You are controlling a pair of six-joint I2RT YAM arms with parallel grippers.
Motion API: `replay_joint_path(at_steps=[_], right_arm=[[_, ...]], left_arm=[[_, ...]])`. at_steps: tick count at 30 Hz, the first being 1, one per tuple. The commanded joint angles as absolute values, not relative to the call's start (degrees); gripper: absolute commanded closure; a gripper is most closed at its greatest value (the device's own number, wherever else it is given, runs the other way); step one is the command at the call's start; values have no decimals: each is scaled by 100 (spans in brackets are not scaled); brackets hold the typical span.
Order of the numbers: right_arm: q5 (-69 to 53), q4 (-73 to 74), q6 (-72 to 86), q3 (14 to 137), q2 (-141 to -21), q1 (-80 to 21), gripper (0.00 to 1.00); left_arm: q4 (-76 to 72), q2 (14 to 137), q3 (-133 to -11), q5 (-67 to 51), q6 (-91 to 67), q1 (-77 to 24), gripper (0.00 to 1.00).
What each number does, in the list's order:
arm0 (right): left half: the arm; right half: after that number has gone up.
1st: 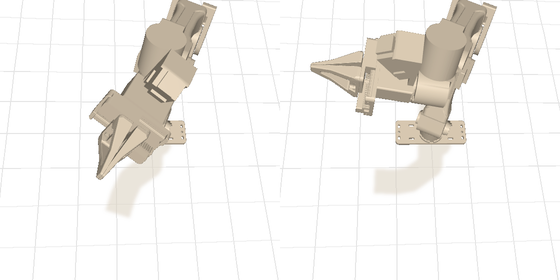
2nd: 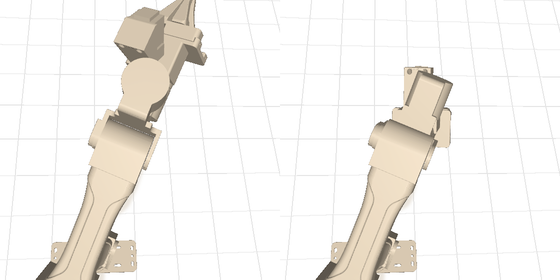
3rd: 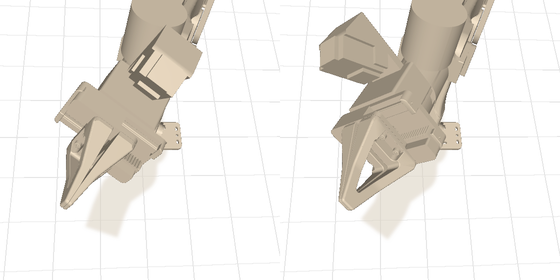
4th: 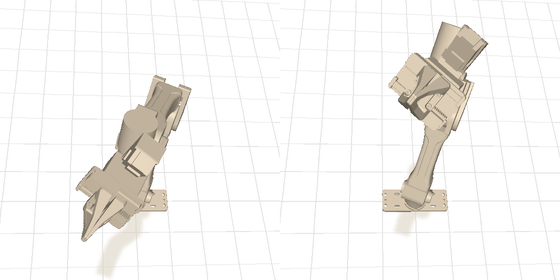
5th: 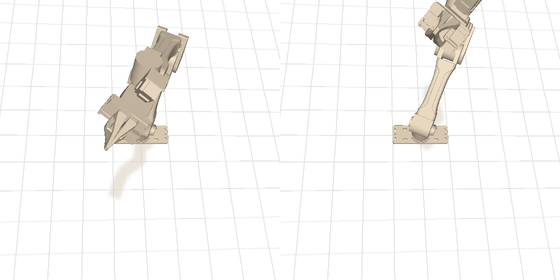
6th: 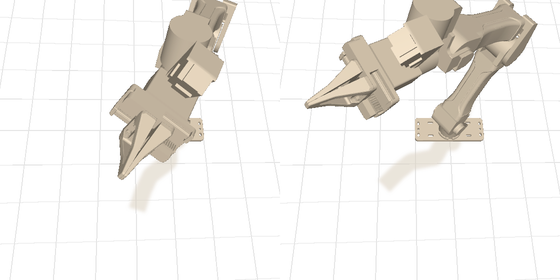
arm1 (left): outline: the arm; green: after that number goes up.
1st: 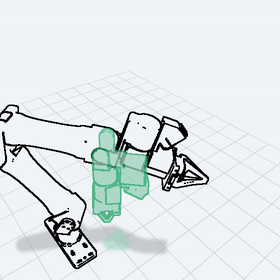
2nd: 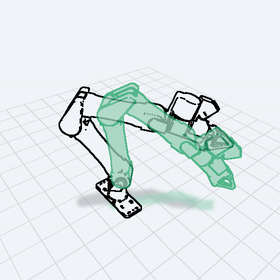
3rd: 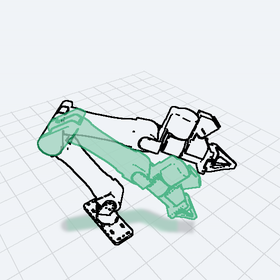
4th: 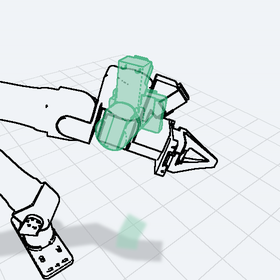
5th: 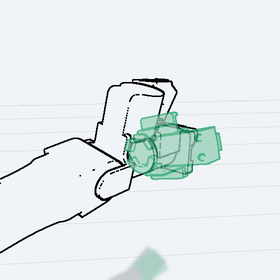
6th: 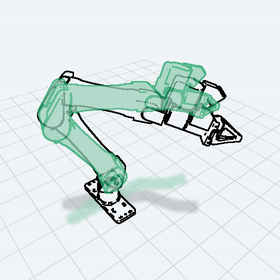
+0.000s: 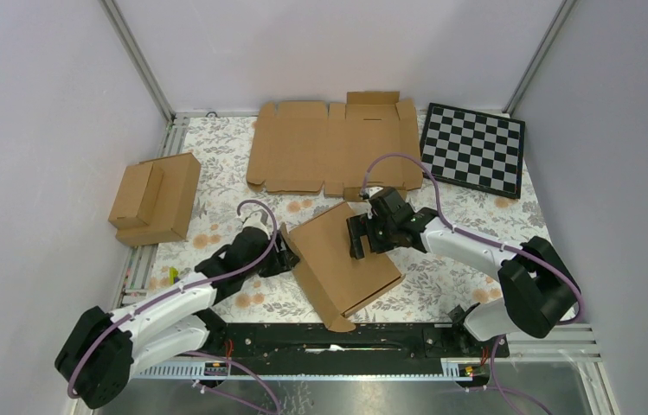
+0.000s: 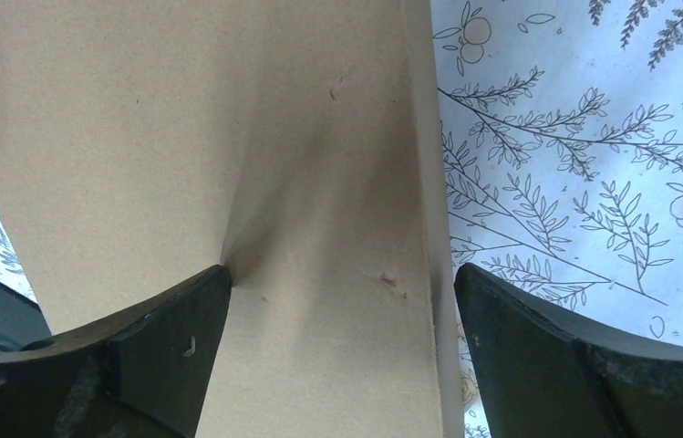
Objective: Fold the paper box
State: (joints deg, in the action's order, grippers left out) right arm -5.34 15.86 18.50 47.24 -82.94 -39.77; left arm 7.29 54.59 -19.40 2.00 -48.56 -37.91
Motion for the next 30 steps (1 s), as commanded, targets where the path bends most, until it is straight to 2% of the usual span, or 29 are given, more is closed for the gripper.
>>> replay_joint_path(at_steps=[1,7,14,19,26,30], right_arm=[[87,2146,1427,4764,-8218,-3995,0],[196,2510,1324,5009,-7650,-3989,0],[348,2907,1915,4769,-6634,-3990,0],[1215,3586,3529,4413,-5762,-3985,0],[932,3672,5272,3363,-4197,-3990,0],[840,3451,5532,2797,-3905,-3986,5]], left_arm=[[1025,5212,-2174,456,-4625,-3776,42],[1727,5090,-2678,586,-4001,-3258,26],[2161,5207,-3430,462,-3717,-2910,15],[2082,5564,-4064,151,-2860,-2909,16],[1130,7052,-4710,-853,-2885,-2773,22],[452,7860,-4918,-1268,-3065,-2768,26]])
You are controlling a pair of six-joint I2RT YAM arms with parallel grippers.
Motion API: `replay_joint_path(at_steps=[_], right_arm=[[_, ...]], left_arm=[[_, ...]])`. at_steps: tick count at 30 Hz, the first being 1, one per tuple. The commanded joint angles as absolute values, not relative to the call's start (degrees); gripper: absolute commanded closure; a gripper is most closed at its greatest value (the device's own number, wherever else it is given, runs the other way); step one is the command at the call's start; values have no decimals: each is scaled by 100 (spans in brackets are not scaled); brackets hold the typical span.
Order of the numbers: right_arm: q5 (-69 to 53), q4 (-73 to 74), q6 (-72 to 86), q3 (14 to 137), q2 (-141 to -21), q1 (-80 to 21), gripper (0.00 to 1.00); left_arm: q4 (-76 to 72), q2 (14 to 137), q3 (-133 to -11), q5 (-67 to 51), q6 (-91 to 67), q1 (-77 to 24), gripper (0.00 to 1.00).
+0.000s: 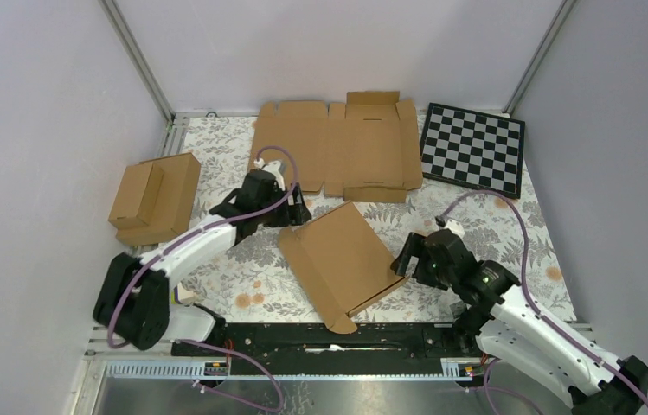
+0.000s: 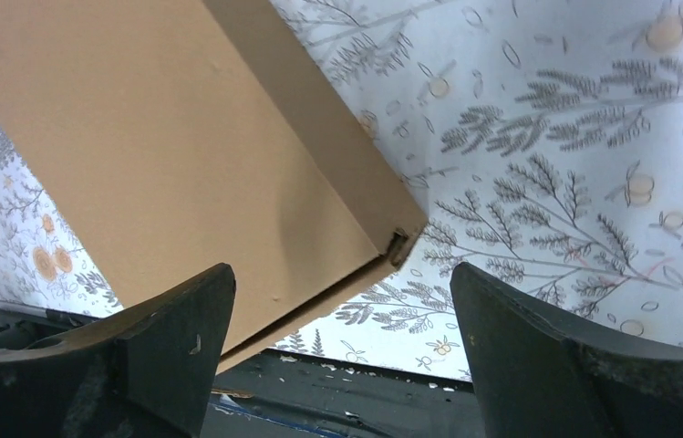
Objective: Fold the paper box
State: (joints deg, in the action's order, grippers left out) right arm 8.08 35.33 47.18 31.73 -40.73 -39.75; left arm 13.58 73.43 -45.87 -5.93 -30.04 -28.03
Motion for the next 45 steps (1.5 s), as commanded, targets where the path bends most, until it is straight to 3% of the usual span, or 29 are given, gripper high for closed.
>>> replay_joint_path(at_steps=[1,4,7,11,13,18,21,29,33,39,45], right_arm=[[722,3336,5571,2682,-3950,-3983,7],[195,2725,5664,2362,-4088,-3990,12],[-190,2009,5583,2176,-4179,-3990,21],[-163,1463,5148,2446,-4657,-3985,40],[-237,1359,4883,2783,-5226,-3985,42],[-194,1155,4090,3832,-6770,-3951,39],[-219,769,3641,4587,-7667,-3796,37],[-429,1511,2437,7531,-10231,-3225,16],[-226,1713,2074,7658,-9986,-3221,1],[991,2302,1918,7043,-8894,-3224,0],[204,2325,1931,5374,-6996,-3225,0]], left_arm=[[336,8062,-4980,-1382,-3093,-2768,26],[216,8624,-5182,-1701,-3152,-2769,29],[100,8921,-5214,-2070,-3134,-2753,41],[197,8621,-4900,-2117,-3084,-2702,49],[276,8252,-4582,-1981,-3103,-2673,52],[1082,6928,-3775,-1229,-3627,-2672,56],[1530,5974,-3264,-892,-4174,-2680,48],[1813,4660,-2586,-946,-5250,-3356,42],[1825,4748,-2580,-931,-5509,-3994,41],[1831,4966,-2961,-1237,-5173,-4593,38],[2853,5076,-3838,-508,-4380,-4550,33]])
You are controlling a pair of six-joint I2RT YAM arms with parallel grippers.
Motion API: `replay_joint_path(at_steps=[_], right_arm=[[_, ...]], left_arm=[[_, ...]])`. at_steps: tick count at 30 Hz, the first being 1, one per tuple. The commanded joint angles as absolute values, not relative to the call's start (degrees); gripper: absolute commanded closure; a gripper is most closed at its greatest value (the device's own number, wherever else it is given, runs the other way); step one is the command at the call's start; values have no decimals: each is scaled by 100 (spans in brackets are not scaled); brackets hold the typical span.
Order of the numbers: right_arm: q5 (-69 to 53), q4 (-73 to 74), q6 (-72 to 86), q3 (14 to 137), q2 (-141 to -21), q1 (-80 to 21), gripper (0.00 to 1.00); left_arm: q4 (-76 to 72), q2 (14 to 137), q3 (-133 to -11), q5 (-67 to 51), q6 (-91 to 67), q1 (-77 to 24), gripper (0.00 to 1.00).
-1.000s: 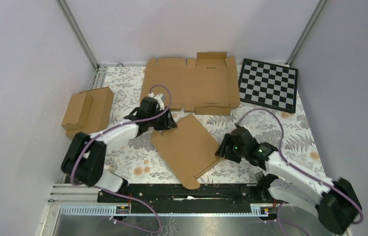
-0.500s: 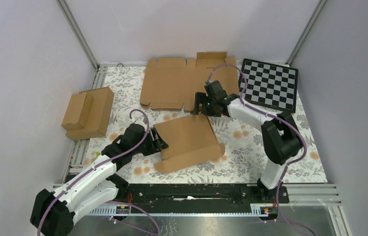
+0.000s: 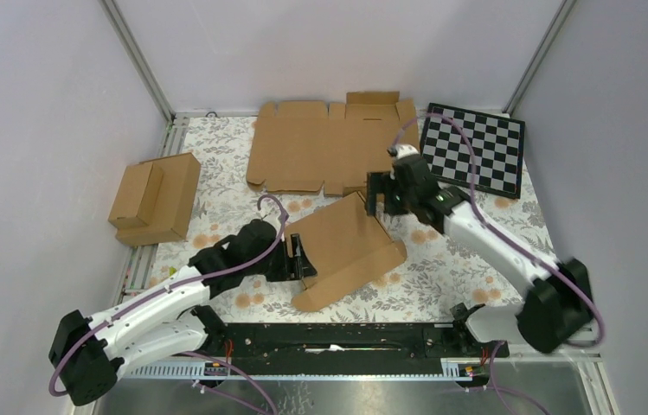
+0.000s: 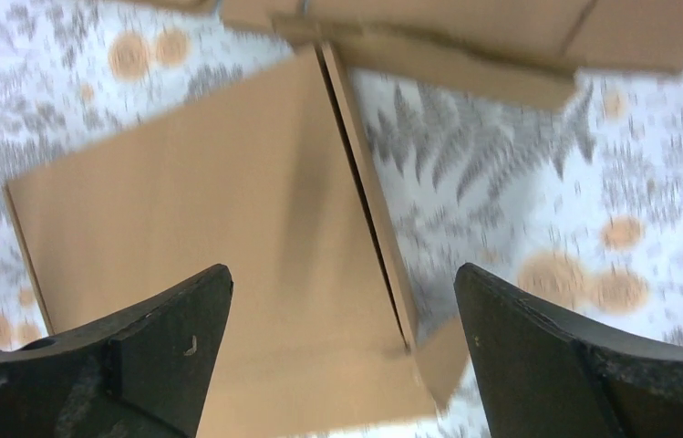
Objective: Fold the paper box
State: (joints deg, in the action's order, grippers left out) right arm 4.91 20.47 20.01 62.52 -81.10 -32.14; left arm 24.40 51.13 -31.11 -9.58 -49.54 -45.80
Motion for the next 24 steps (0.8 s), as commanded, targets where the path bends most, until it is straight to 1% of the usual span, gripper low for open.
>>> replay_joint_path(at_steps=[1,4,7,11,15,18,20,24], right_arm=[[218,2376,2008,5189,-6710,-3223,0],[313,2590,2169,4731,-5953,-3220,0],[483,2431,2387,4125,-5491,-3217,0],[682,2337,3006,3734,-5451,-3217,0],[735,2190,3738,3422,-5340,-3178,1],[693,1957,3668,3167,-5092,-3157,0],[714,1999,3344,3121,-5022,-3142,1],[641,1838,2856,3057,-5000,-3061,0]], left_arm=[[3011,5143,-4017,-447,-4231,-4469,32],[3407,5526,-4682,-666,-3697,-3946,31],[3408,5920,-5134,-844,-3284,-3590,29],[3165,6742,-5659,-805,-2861,-3446,25],[2635,7469,-5934,-1032,-2489,-3401,21],[2516,7945,-6141,-1086,-2295,-3378,21],[2625,8080,-6239,-1109,-2262,-3362,21],[2681,7677,-5909,-813,-2450,-3285,19]])
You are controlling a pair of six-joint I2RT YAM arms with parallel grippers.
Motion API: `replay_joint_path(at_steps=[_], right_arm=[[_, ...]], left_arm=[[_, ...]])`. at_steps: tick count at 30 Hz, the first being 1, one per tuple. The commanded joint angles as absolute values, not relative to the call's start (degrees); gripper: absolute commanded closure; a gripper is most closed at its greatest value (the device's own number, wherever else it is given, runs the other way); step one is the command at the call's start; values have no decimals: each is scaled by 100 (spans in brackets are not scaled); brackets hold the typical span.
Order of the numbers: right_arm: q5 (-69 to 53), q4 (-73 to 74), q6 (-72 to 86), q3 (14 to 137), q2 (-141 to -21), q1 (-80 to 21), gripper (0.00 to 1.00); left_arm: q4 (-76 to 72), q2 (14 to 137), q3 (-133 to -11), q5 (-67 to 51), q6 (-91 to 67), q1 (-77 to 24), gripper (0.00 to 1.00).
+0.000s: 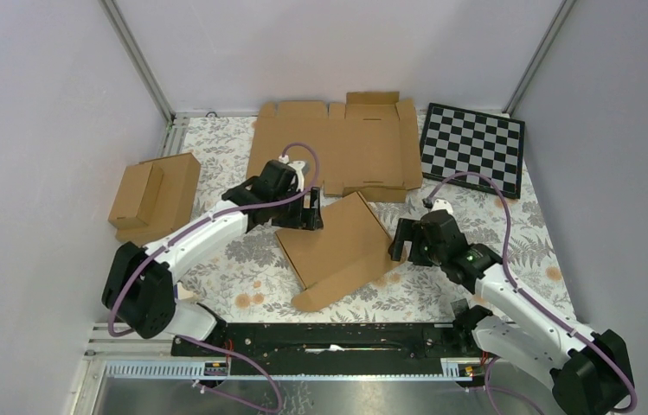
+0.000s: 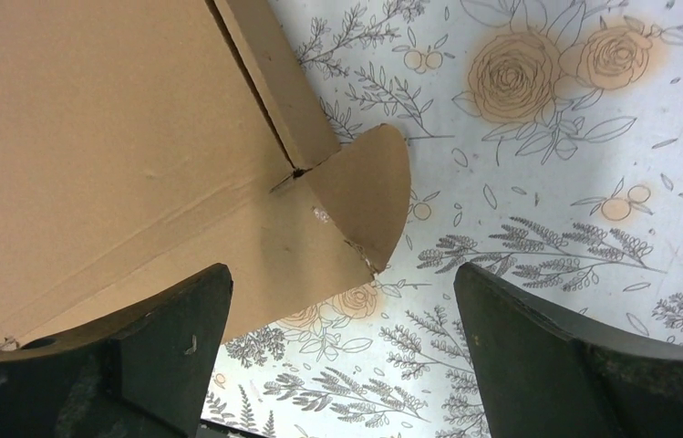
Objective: Fold the paper box
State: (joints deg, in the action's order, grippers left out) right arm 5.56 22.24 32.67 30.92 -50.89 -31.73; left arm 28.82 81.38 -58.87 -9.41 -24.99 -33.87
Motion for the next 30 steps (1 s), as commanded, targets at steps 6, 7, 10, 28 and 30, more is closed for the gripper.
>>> replay_joint_path(at_steps=[6,7,10,28,30], right_arm=[[-160,1182,2617,3724,-5645,-2965,0],[-190,1127,2596,3888,-5864,-2962,1],[-275,949,2532,4305,-6561,-2929,3],[-2376,502,2932,4609,-8212,-2627,30],[-2323,508,3117,4178,-7669,-2821,30]], left_arm=[[2707,6656,-4915,-964,-3150,-2893,20],[2711,6479,-4756,-1017,-3285,-2814,22],[2731,5933,-4309,-1078,-3737,-2760,28],[-687,6350,-2592,-1867,-4656,-2378,37],[-1029,6826,-2879,-2058,-4518,-2358,37]])
